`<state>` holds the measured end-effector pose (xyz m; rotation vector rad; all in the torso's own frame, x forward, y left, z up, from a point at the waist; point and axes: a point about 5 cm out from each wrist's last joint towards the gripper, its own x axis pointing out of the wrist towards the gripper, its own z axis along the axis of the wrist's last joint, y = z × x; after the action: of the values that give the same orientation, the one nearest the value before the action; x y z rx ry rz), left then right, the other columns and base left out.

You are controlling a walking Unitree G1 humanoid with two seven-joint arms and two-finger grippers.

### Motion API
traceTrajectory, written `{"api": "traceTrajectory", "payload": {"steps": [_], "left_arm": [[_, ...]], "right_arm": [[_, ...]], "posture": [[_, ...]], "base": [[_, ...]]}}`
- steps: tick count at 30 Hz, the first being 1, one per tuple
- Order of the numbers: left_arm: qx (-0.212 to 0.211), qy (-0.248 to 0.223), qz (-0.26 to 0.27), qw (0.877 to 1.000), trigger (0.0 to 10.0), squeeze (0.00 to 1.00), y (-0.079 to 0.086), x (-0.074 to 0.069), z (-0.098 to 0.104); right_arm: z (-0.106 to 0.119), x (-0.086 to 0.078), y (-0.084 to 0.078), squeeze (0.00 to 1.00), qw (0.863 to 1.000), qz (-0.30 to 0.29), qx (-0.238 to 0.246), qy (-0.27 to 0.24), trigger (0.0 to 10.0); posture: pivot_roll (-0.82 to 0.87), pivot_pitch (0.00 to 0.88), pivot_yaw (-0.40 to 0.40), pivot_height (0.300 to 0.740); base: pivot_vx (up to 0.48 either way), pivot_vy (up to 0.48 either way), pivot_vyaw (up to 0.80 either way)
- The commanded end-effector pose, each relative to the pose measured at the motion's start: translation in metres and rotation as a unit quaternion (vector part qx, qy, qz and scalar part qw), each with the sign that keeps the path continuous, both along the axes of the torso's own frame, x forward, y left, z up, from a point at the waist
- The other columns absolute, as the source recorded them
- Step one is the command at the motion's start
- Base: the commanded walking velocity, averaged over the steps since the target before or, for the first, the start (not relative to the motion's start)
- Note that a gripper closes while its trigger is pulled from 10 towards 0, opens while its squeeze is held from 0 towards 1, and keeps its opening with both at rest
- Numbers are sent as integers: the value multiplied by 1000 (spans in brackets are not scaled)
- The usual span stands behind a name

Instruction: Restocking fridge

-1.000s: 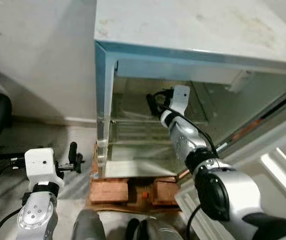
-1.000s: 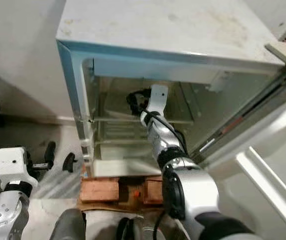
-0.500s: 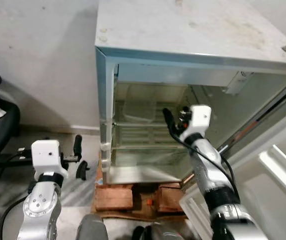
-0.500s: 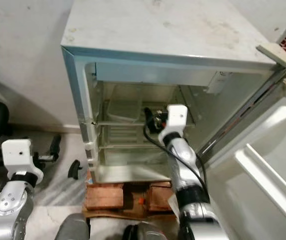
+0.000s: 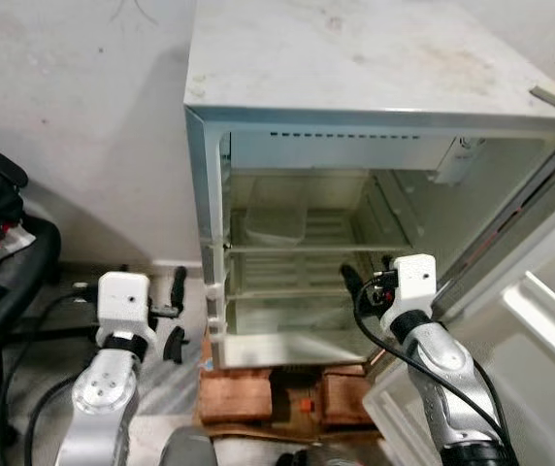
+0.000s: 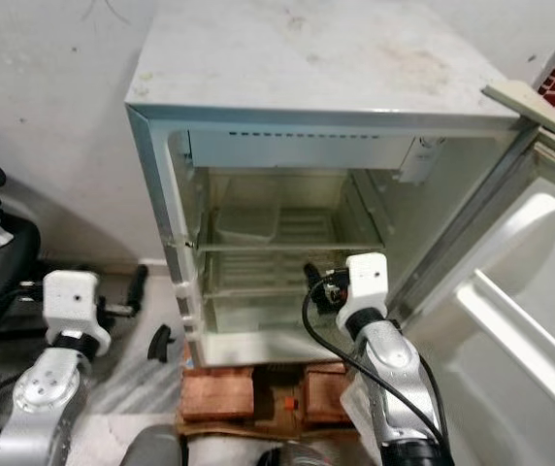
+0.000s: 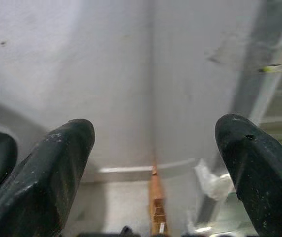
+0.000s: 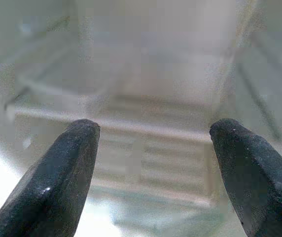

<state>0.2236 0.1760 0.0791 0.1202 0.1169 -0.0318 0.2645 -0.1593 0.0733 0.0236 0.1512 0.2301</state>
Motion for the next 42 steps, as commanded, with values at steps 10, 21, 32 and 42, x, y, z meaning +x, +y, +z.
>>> {"api": "traceTrajectory", "payload": {"steps": [10, 21, 32, 42], "left_arm": [[14, -4, 1, 1000, 10000, 0, 3, -3, -1], [17, -4, -5, 1000, 10000, 0, 2, 1, -2], [23, -10, -4, 1000, 10000, 0, 5, 6, 0], [41, -8, -6, 999, 10000, 0, 12, 7, 1]], "right_arm": [[16, -5, 3, 0, 998, -41, -19, -40, 10000], [17, -10, -20, 0, 997, -52, -52, -39, 10000], [22, 0, -10, 0, 997, -47, -44, -49, 10000], [16, -10, -33, 0, 994, -70, -71, -39, 10000]], "posture": [[174, 0, -85, 740], [154, 0, -87, 740], [162, 0, -93, 740], [156, 0, -79, 740]], "base": [[-194, 0, 0], [-307, 0, 0], [-295, 0, 0], [-288, 0, 0]]}}
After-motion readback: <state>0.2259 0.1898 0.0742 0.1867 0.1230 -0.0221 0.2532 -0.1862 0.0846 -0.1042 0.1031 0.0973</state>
